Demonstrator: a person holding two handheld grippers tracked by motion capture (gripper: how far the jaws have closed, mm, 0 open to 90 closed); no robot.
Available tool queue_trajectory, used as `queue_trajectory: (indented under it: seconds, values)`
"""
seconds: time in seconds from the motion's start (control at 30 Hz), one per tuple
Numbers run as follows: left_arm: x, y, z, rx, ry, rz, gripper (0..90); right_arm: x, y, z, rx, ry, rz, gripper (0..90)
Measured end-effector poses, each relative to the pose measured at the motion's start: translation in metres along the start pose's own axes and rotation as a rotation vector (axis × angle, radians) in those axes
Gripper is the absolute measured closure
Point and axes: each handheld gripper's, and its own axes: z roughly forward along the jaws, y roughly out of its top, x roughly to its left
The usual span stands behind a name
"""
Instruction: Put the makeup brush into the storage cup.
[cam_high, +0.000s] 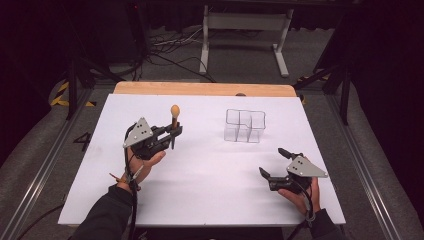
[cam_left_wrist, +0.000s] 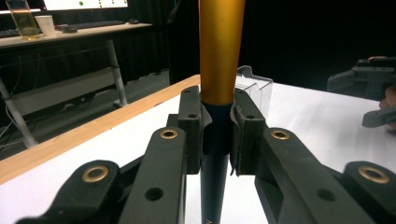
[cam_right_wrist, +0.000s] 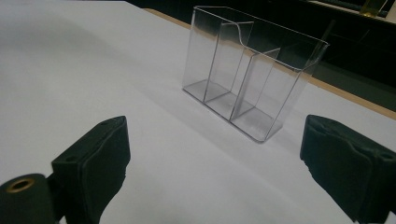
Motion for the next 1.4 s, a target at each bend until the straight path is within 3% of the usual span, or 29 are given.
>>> queue_trajectory:
  seconds: [0.3, 0.53, 0.97, 1.4]
  values:
    - [0.002, 0.003, 0.006, -0.021, -0.008, -0.017, 77.4, 0.000, 0.000, 0.000, -0.001, -0.001, 0.003, 9.2]
    - [0.005, 0.004, 0.014, -0.032, 0.010, -0.020, 77.4, -0.001, 0.000, 0.000, -0.004, -0.001, 0.000, 9.3]
    - [0.004, 0.007, 0.031, -0.054, -0.016, -0.028, 77.4, -0.001, 0.000, -0.001, -0.004, 0.000, 0.001, 9.5]
    - [-0.012, 0.024, 0.073, -0.080, -0.069, -0.035, 77.4, -0.001, 0.000, -0.001, -0.015, 0.003, 0.002, 9.5]
